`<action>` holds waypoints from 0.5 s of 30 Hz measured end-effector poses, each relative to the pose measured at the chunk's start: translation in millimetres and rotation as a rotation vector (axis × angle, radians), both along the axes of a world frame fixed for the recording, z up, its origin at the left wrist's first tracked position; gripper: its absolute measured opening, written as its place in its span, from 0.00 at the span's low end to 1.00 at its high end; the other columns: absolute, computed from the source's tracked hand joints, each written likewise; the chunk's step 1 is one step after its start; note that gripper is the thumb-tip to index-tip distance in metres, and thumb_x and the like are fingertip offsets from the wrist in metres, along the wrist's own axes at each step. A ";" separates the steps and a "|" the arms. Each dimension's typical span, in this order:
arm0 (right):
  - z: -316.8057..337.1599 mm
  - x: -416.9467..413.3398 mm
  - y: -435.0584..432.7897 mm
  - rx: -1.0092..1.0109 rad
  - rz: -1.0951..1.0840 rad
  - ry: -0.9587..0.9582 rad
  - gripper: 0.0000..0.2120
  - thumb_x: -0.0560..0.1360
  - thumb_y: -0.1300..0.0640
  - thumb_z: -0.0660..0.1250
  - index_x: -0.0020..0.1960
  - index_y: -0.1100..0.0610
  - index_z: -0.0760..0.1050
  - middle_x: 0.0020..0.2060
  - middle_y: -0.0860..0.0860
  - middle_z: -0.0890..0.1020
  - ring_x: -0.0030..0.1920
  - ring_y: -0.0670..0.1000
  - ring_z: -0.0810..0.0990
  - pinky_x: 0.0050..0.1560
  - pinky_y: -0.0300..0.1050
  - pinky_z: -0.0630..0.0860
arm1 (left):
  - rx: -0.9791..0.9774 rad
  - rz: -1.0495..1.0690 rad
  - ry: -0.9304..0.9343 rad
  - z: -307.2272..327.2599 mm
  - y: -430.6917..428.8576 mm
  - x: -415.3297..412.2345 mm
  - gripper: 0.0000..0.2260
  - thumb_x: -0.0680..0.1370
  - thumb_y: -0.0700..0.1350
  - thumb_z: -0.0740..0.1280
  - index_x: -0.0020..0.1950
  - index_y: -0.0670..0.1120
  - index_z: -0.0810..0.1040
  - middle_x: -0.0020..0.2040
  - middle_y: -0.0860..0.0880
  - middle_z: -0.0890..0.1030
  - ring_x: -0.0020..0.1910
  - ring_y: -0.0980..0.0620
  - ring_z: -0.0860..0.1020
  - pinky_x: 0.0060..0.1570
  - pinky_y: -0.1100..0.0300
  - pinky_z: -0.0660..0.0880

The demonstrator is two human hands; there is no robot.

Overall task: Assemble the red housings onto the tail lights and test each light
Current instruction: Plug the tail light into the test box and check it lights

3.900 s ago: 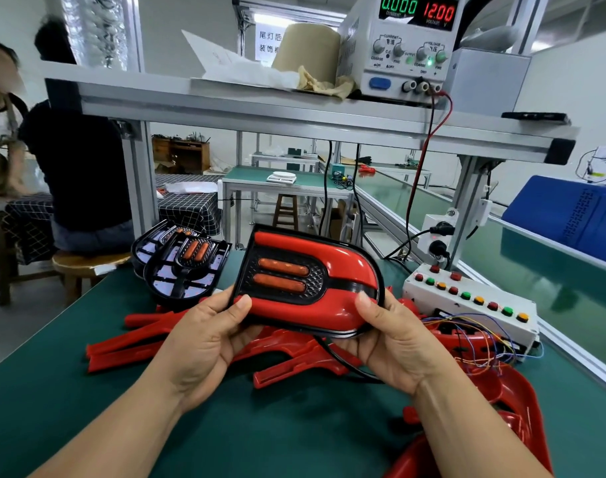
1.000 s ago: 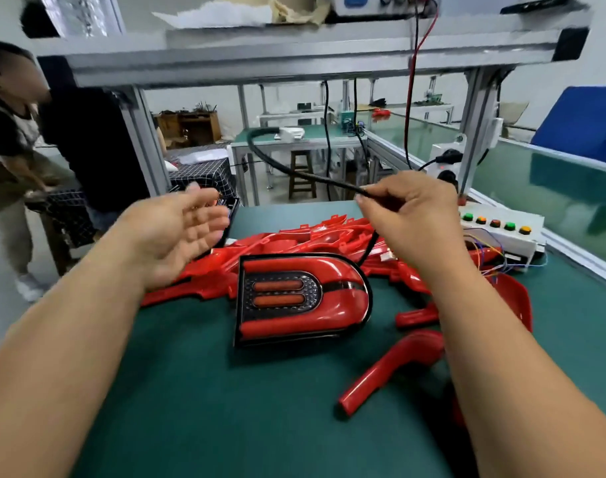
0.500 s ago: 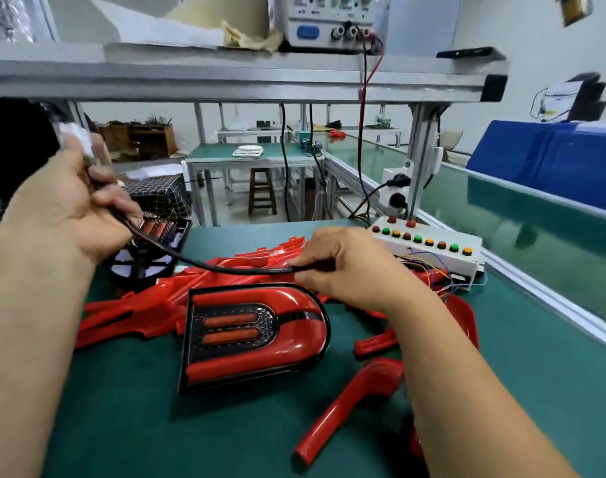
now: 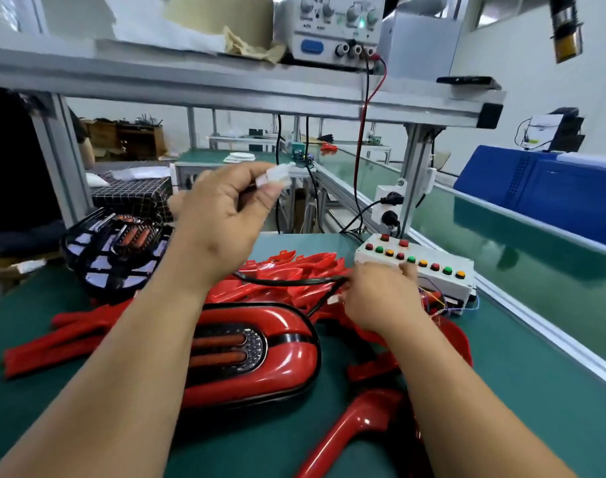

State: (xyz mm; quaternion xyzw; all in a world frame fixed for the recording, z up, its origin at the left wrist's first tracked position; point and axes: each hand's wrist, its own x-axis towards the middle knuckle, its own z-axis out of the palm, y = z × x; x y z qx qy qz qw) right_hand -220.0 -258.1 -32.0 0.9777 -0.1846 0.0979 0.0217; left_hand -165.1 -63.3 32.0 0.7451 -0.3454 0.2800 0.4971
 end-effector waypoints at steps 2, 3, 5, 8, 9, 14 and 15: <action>-5.1 1.6 -4.0 -0.007 0.006 0.000 0.08 0.74 0.56 0.60 0.49 0.52 0.77 0.42 0.50 0.76 0.54 0.57 0.77 0.70 0.62 0.51 | 0.157 0.077 0.028 -5.2 -8.7 -2.4 0.09 0.75 0.60 0.57 0.48 0.62 0.75 0.39 0.58 0.75 0.49 0.51 0.74 0.56 0.50 0.62; -5.3 2.6 -5.9 -0.017 0.023 -0.001 0.05 0.74 0.56 0.60 0.46 0.53 0.75 0.39 0.50 0.74 0.54 0.58 0.78 0.70 0.62 0.54 | 0.240 0.126 0.037 -9.7 -11.6 -1.0 0.10 0.75 0.61 0.55 0.44 0.62 0.74 0.40 0.58 0.74 0.51 0.53 0.71 0.49 0.54 0.55; -3.8 3.0 -9.8 -0.014 0.046 -0.009 0.04 0.74 0.56 0.60 0.40 0.53 0.71 0.36 0.50 0.71 0.51 0.58 0.79 0.66 0.58 0.63 | 0.368 0.173 0.073 -18.6 -16.8 2.3 0.12 0.79 0.59 0.54 0.41 0.61 0.74 0.40 0.58 0.73 0.51 0.56 0.67 0.41 0.55 0.49; 2.7 -1.3 -18.6 0.158 -0.023 -0.262 0.10 0.77 0.49 0.63 0.41 0.50 0.78 0.37 0.49 0.78 0.50 0.55 0.79 0.56 0.53 0.60 | 0.460 0.143 0.124 -31.4 -21.4 7.8 0.18 0.82 0.57 0.53 0.47 0.53 0.80 0.39 0.56 0.71 0.49 0.55 0.65 0.49 0.55 0.54; 4.8 -3.5 -22.3 0.244 -0.030 -0.398 0.10 0.78 0.47 0.64 0.42 0.48 0.81 0.39 0.47 0.80 0.51 0.54 0.78 0.53 0.51 0.58 | 0.473 0.132 0.145 -33.8 -21.9 9.2 0.21 0.81 0.58 0.51 0.48 0.51 0.81 0.40 0.55 0.71 0.49 0.54 0.65 0.54 0.54 0.56; 10.7 -17.1 -24.5 0.774 0.324 -0.710 0.15 0.75 0.54 0.71 0.34 0.36 0.78 0.38 0.43 0.79 0.46 0.48 0.78 0.60 0.63 0.69 | 0.537 0.165 0.197 -43.8 -30.2 12.2 0.20 0.83 0.56 0.49 0.40 0.50 0.74 0.40 0.53 0.70 0.50 0.52 0.67 0.59 0.51 0.55; 10.1 -17.9 -22.9 0.776 0.381 -0.704 0.15 0.75 0.56 0.71 0.35 0.36 0.78 0.36 0.43 0.77 0.44 0.47 0.77 0.59 0.64 0.69 | 0.566 0.181 0.195 -45.1 -32.8 11.9 0.20 0.83 0.55 0.49 0.38 0.50 0.72 0.39 0.54 0.69 0.50 0.52 0.66 0.60 0.50 0.55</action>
